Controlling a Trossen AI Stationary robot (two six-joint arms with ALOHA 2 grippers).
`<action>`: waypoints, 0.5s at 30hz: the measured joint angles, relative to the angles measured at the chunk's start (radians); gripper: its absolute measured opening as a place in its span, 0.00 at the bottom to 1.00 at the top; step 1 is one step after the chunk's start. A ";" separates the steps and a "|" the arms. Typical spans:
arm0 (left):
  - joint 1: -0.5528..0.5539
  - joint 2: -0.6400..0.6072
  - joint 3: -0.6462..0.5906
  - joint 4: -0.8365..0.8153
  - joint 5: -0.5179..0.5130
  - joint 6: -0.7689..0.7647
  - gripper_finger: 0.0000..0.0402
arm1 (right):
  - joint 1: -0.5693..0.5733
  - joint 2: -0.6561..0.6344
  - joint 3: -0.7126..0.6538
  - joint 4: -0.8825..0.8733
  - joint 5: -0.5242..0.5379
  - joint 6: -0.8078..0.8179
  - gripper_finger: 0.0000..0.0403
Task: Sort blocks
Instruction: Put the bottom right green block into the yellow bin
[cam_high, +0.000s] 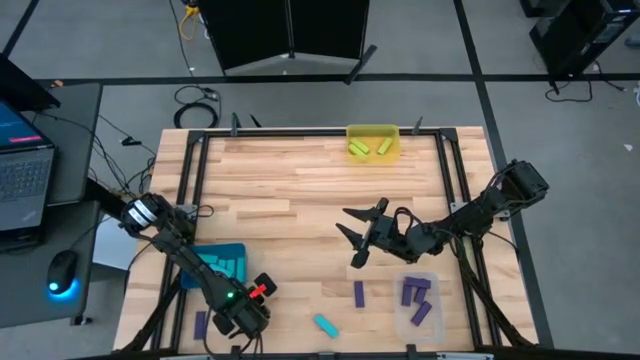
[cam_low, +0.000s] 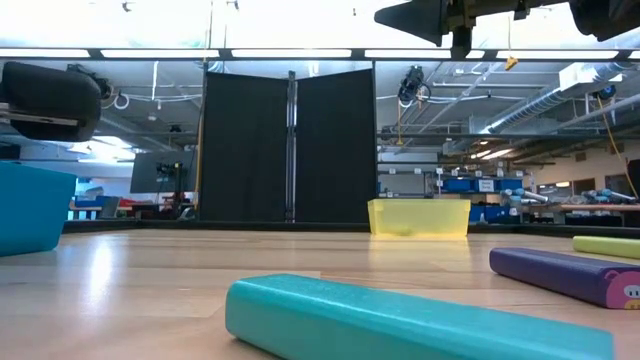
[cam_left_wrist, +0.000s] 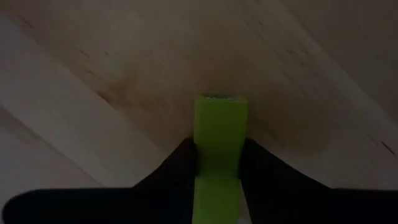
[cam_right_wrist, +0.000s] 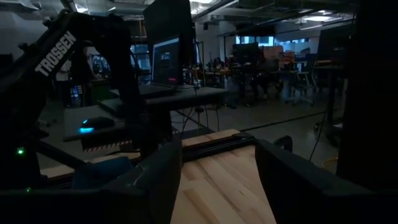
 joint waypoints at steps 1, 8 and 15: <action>0.000 0.001 0.007 -0.007 -0.008 0.002 0.25 | 0.000 0.000 0.000 0.001 0.000 -0.001 0.53; 0.033 0.004 0.097 -0.039 -0.169 0.053 0.25 | 0.016 0.000 0.000 0.067 0.000 -0.056 0.53; 0.152 -0.037 0.116 0.020 -0.198 0.147 0.25 | 0.109 -0.006 0.009 0.232 0.047 -0.257 0.53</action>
